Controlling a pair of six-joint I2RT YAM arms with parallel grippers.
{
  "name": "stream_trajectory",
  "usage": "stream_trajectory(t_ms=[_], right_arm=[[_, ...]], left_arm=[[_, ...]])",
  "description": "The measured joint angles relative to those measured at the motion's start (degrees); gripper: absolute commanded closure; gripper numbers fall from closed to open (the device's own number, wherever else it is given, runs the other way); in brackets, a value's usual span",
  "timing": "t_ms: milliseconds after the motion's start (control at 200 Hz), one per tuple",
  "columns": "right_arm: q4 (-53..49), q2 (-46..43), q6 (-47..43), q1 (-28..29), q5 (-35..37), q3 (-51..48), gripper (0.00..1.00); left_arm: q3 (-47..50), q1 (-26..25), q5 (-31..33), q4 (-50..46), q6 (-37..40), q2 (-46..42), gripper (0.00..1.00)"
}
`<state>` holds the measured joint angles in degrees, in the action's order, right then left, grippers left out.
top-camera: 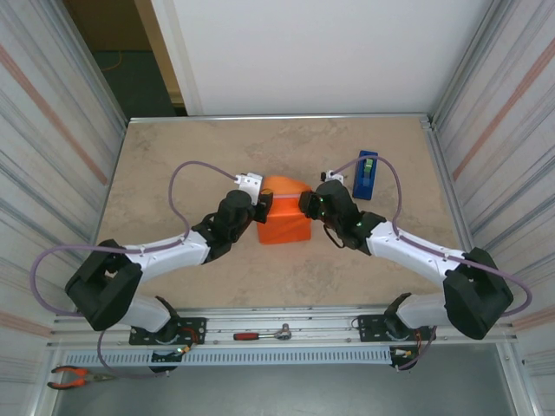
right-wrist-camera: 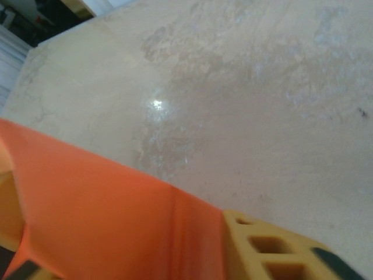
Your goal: Wrap the gift box in paper
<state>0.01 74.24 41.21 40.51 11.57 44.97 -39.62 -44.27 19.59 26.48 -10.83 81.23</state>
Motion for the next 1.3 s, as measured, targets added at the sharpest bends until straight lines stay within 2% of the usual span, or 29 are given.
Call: stream_trajectory(t_ms=[115, 281, 356, 471, 566, 691, 807, 997, 1298], right_arm=[[-5.51, -3.67, -0.59, -2.82, -4.22, 1.38, 0.34], [-7.89, -11.10, -0.76, -8.33, -7.82, 2.34, 0.36], [-7.67, -12.39, 0.28, -12.37, -10.08, 2.29, 0.47], [-5.81, -10.56, 2.95, -17.81, -13.70, 0.74, 0.78], [-4.28, -6.29, 5.11, -19.61, -16.76, 0.11, 0.91], [-0.70, -0.96, 7.32, -19.23, -20.17, 0.11, 1.00], [2.12, 2.21, 8.11, -17.31, -21.81, 0.15, 1.00], [4.42, 3.41, 8.13, -11.06, -22.16, 0.63, 1.00], [2.45, 1.29, 6.40, -8.28, -18.27, 1.11, 1.00]], left_arm=[[0.00, -0.20, 0.52, 0.57, -0.22, 0.33, 0.68], [0.00, -0.50, 1.14, 0.83, -0.17, 0.48, 0.71], [0.00, -0.83, 1.44, 0.83, -0.13, 0.48, 0.71], [0.00, -1.25, 2.12, 0.79, 0.22, 0.48, 0.72], [-0.02, -1.64, 2.82, 0.70, 0.57, 0.50, 0.72], [-0.13, -1.90, 3.50, 0.39, 0.94, 0.52, 0.73], [-0.28, -1.99, 3.74, 0.15, 1.16, 0.52, 0.73], [-0.44, -2.36, 4.61, -0.48, 1.18, 0.52, 0.73], [-0.66, -2.36, 5.55, -0.68, 1.16, 0.52, 0.73]])
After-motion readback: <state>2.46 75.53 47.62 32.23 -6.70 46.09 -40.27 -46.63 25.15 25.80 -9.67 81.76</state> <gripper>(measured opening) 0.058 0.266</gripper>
